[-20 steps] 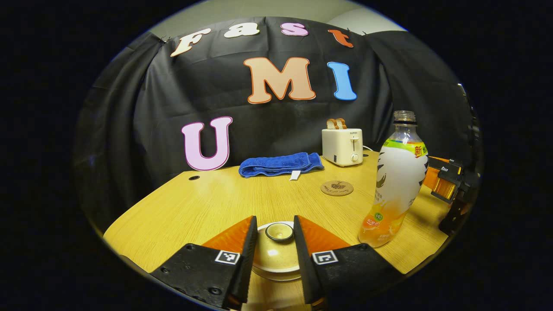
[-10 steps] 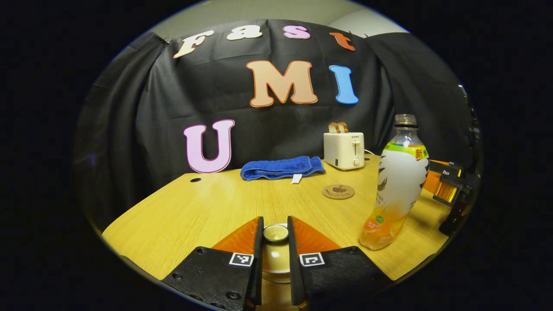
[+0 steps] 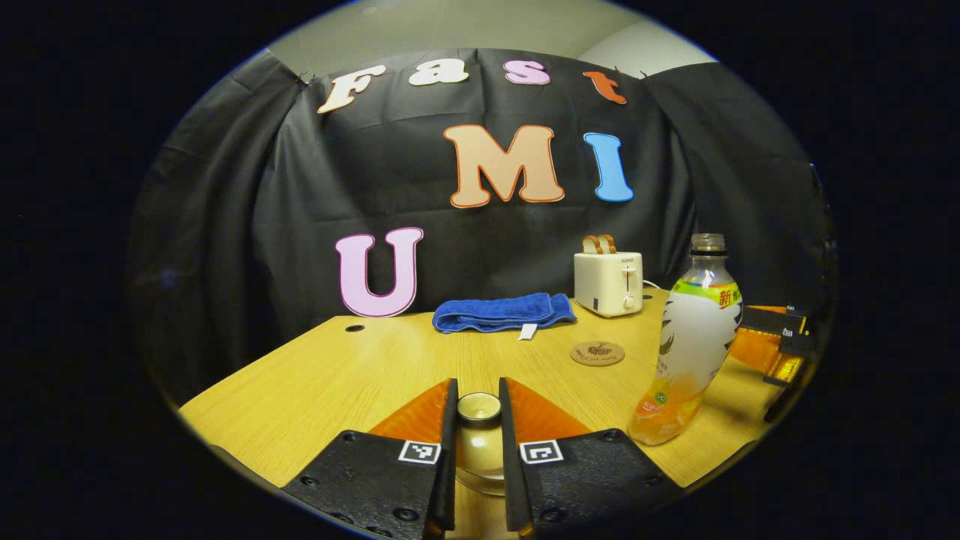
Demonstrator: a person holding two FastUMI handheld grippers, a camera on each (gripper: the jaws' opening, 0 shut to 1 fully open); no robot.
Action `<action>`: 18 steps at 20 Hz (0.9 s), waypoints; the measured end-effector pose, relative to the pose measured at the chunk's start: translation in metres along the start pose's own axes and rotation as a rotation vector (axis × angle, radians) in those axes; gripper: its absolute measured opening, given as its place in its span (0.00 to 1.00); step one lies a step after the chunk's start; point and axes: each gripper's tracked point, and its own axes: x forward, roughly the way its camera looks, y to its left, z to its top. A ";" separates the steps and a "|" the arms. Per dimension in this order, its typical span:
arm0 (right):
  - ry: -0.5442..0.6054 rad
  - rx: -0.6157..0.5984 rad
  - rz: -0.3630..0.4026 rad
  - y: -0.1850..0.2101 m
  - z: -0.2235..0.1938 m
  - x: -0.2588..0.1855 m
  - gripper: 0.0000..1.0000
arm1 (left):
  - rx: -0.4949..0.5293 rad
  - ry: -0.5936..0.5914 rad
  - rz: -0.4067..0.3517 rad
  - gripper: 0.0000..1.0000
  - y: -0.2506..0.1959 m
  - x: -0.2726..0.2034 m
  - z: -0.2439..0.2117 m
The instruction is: Open the teacup lid with one hand, grasp the water bottle and pour water into the teacup with the other hand; after pouring, place the water bottle on the coaster and then close the teacup lid.
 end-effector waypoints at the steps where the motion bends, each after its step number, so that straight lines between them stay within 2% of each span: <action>1: 0.004 0.003 0.017 0.005 -0.001 -0.002 0.98 | 0.004 -0.008 0.002 0.24 0.001 -0.001 0.004; 2: 0.007 0.006 0.035 0.010 -0.002 -0.005 0.94 | 0.006 -0.020 0.011 0.24 0.003 -0.003 0.008; 3: 0.009 0.006 0.054 0.015 -0.003 -0.007 1.00 | 0.010 -0.028 0.013 0.24 0.005 -0.004 0.013; 4: 0.007 0.001 0.074 0.020 -0.003 -0.010 1.00 | 0.010 -0.039 0.018 0.23 0.007 -0.006 0.016; 6: 0.000 -0.002 0.111 0.028 -0.002 -0.015 0.94 | 0.006 -0.057 0.026 0.23 0.010 -0.009 0.021; 8: 0.003 0.004 0.153 0.038 -0.003 -0.020 0.94 | 0.004 -0.062 0.035 0.23 0.014 -0.011 0.023; 9: 0.007 0.004 0.171 0.042 -0.003 -0.023 0.98 | 0.004 -0.065 0.040 0.24 0.016 -0.011 0.024; 18: 0.041 0.006 0.258 0.082 -0.009 -0.021 1.00 | -0.009 -0.067 0.064 0.23 0.031 -0.019 0.022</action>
